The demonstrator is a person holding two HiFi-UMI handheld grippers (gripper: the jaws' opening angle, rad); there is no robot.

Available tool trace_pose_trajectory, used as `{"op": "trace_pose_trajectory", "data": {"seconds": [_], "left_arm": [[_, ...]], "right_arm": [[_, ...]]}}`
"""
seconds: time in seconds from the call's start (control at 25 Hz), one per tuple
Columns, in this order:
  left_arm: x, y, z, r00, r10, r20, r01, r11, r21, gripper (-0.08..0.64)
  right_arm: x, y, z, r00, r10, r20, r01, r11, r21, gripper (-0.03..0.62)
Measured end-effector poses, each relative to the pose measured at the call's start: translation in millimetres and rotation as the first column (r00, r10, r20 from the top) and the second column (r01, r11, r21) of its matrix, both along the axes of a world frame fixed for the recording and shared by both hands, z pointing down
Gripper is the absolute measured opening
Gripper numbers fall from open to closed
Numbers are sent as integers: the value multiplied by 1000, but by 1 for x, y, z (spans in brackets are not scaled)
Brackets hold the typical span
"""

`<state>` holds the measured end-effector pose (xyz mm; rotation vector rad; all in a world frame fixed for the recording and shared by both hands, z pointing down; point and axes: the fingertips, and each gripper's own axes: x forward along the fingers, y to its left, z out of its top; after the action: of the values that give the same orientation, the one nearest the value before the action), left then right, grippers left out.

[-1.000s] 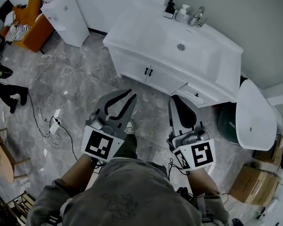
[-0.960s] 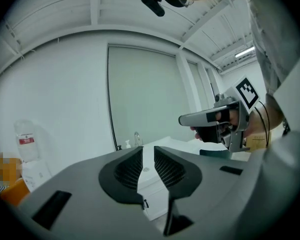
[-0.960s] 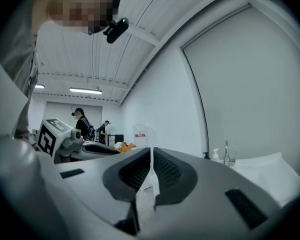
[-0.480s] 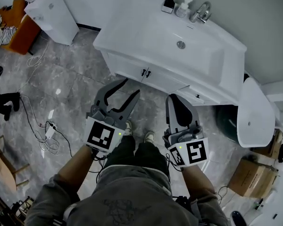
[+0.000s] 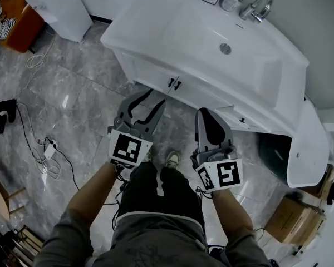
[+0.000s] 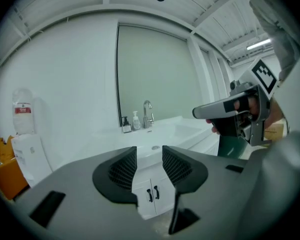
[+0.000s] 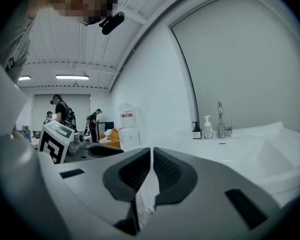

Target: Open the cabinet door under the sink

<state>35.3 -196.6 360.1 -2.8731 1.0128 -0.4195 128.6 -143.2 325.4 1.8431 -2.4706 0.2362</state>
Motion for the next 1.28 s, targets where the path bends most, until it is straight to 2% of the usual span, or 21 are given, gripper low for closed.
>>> {"op": "trace_pose_trajectory", "data": {"seconds": [0.2, 0.48, 0.72, 0.88, 1.08, 1.28], "left_arm": [[12, -20, 80, 1000, 1, 27, 1, 998, -65, 164], [31, -44, 162, 999, 39, 4, -38, 992, -123, 166], [59, -72, 236, 997, 40, 70, -28, 986, -166, 165], [71, -90, 268, 996, 19, 88, -1, 980, -201, 164], [78, -109, 308, 986, 14, 163, 22, 976, -216, 164], [89, -116, 327, 987, 18, 159, 24, 966, -257, 161]], "right_arm": [[6, -11, 55, 1000, 5, -7, -5, 1000, -22, 37], [9, -15, 129, 1000, 27, -4, -28, 998, -58, 37], [20, -21, 175, 997, 71, 34, -68, 995, -78, 37], [29, -22, 196, 996, 81, 37, -77, 992, -97, 37], [41, -23, 221, 993, 102, 58, -95, 988, -121, 37], [48, -30, 240, 993, 103, 61, -93, 985, -146, 37]]}}
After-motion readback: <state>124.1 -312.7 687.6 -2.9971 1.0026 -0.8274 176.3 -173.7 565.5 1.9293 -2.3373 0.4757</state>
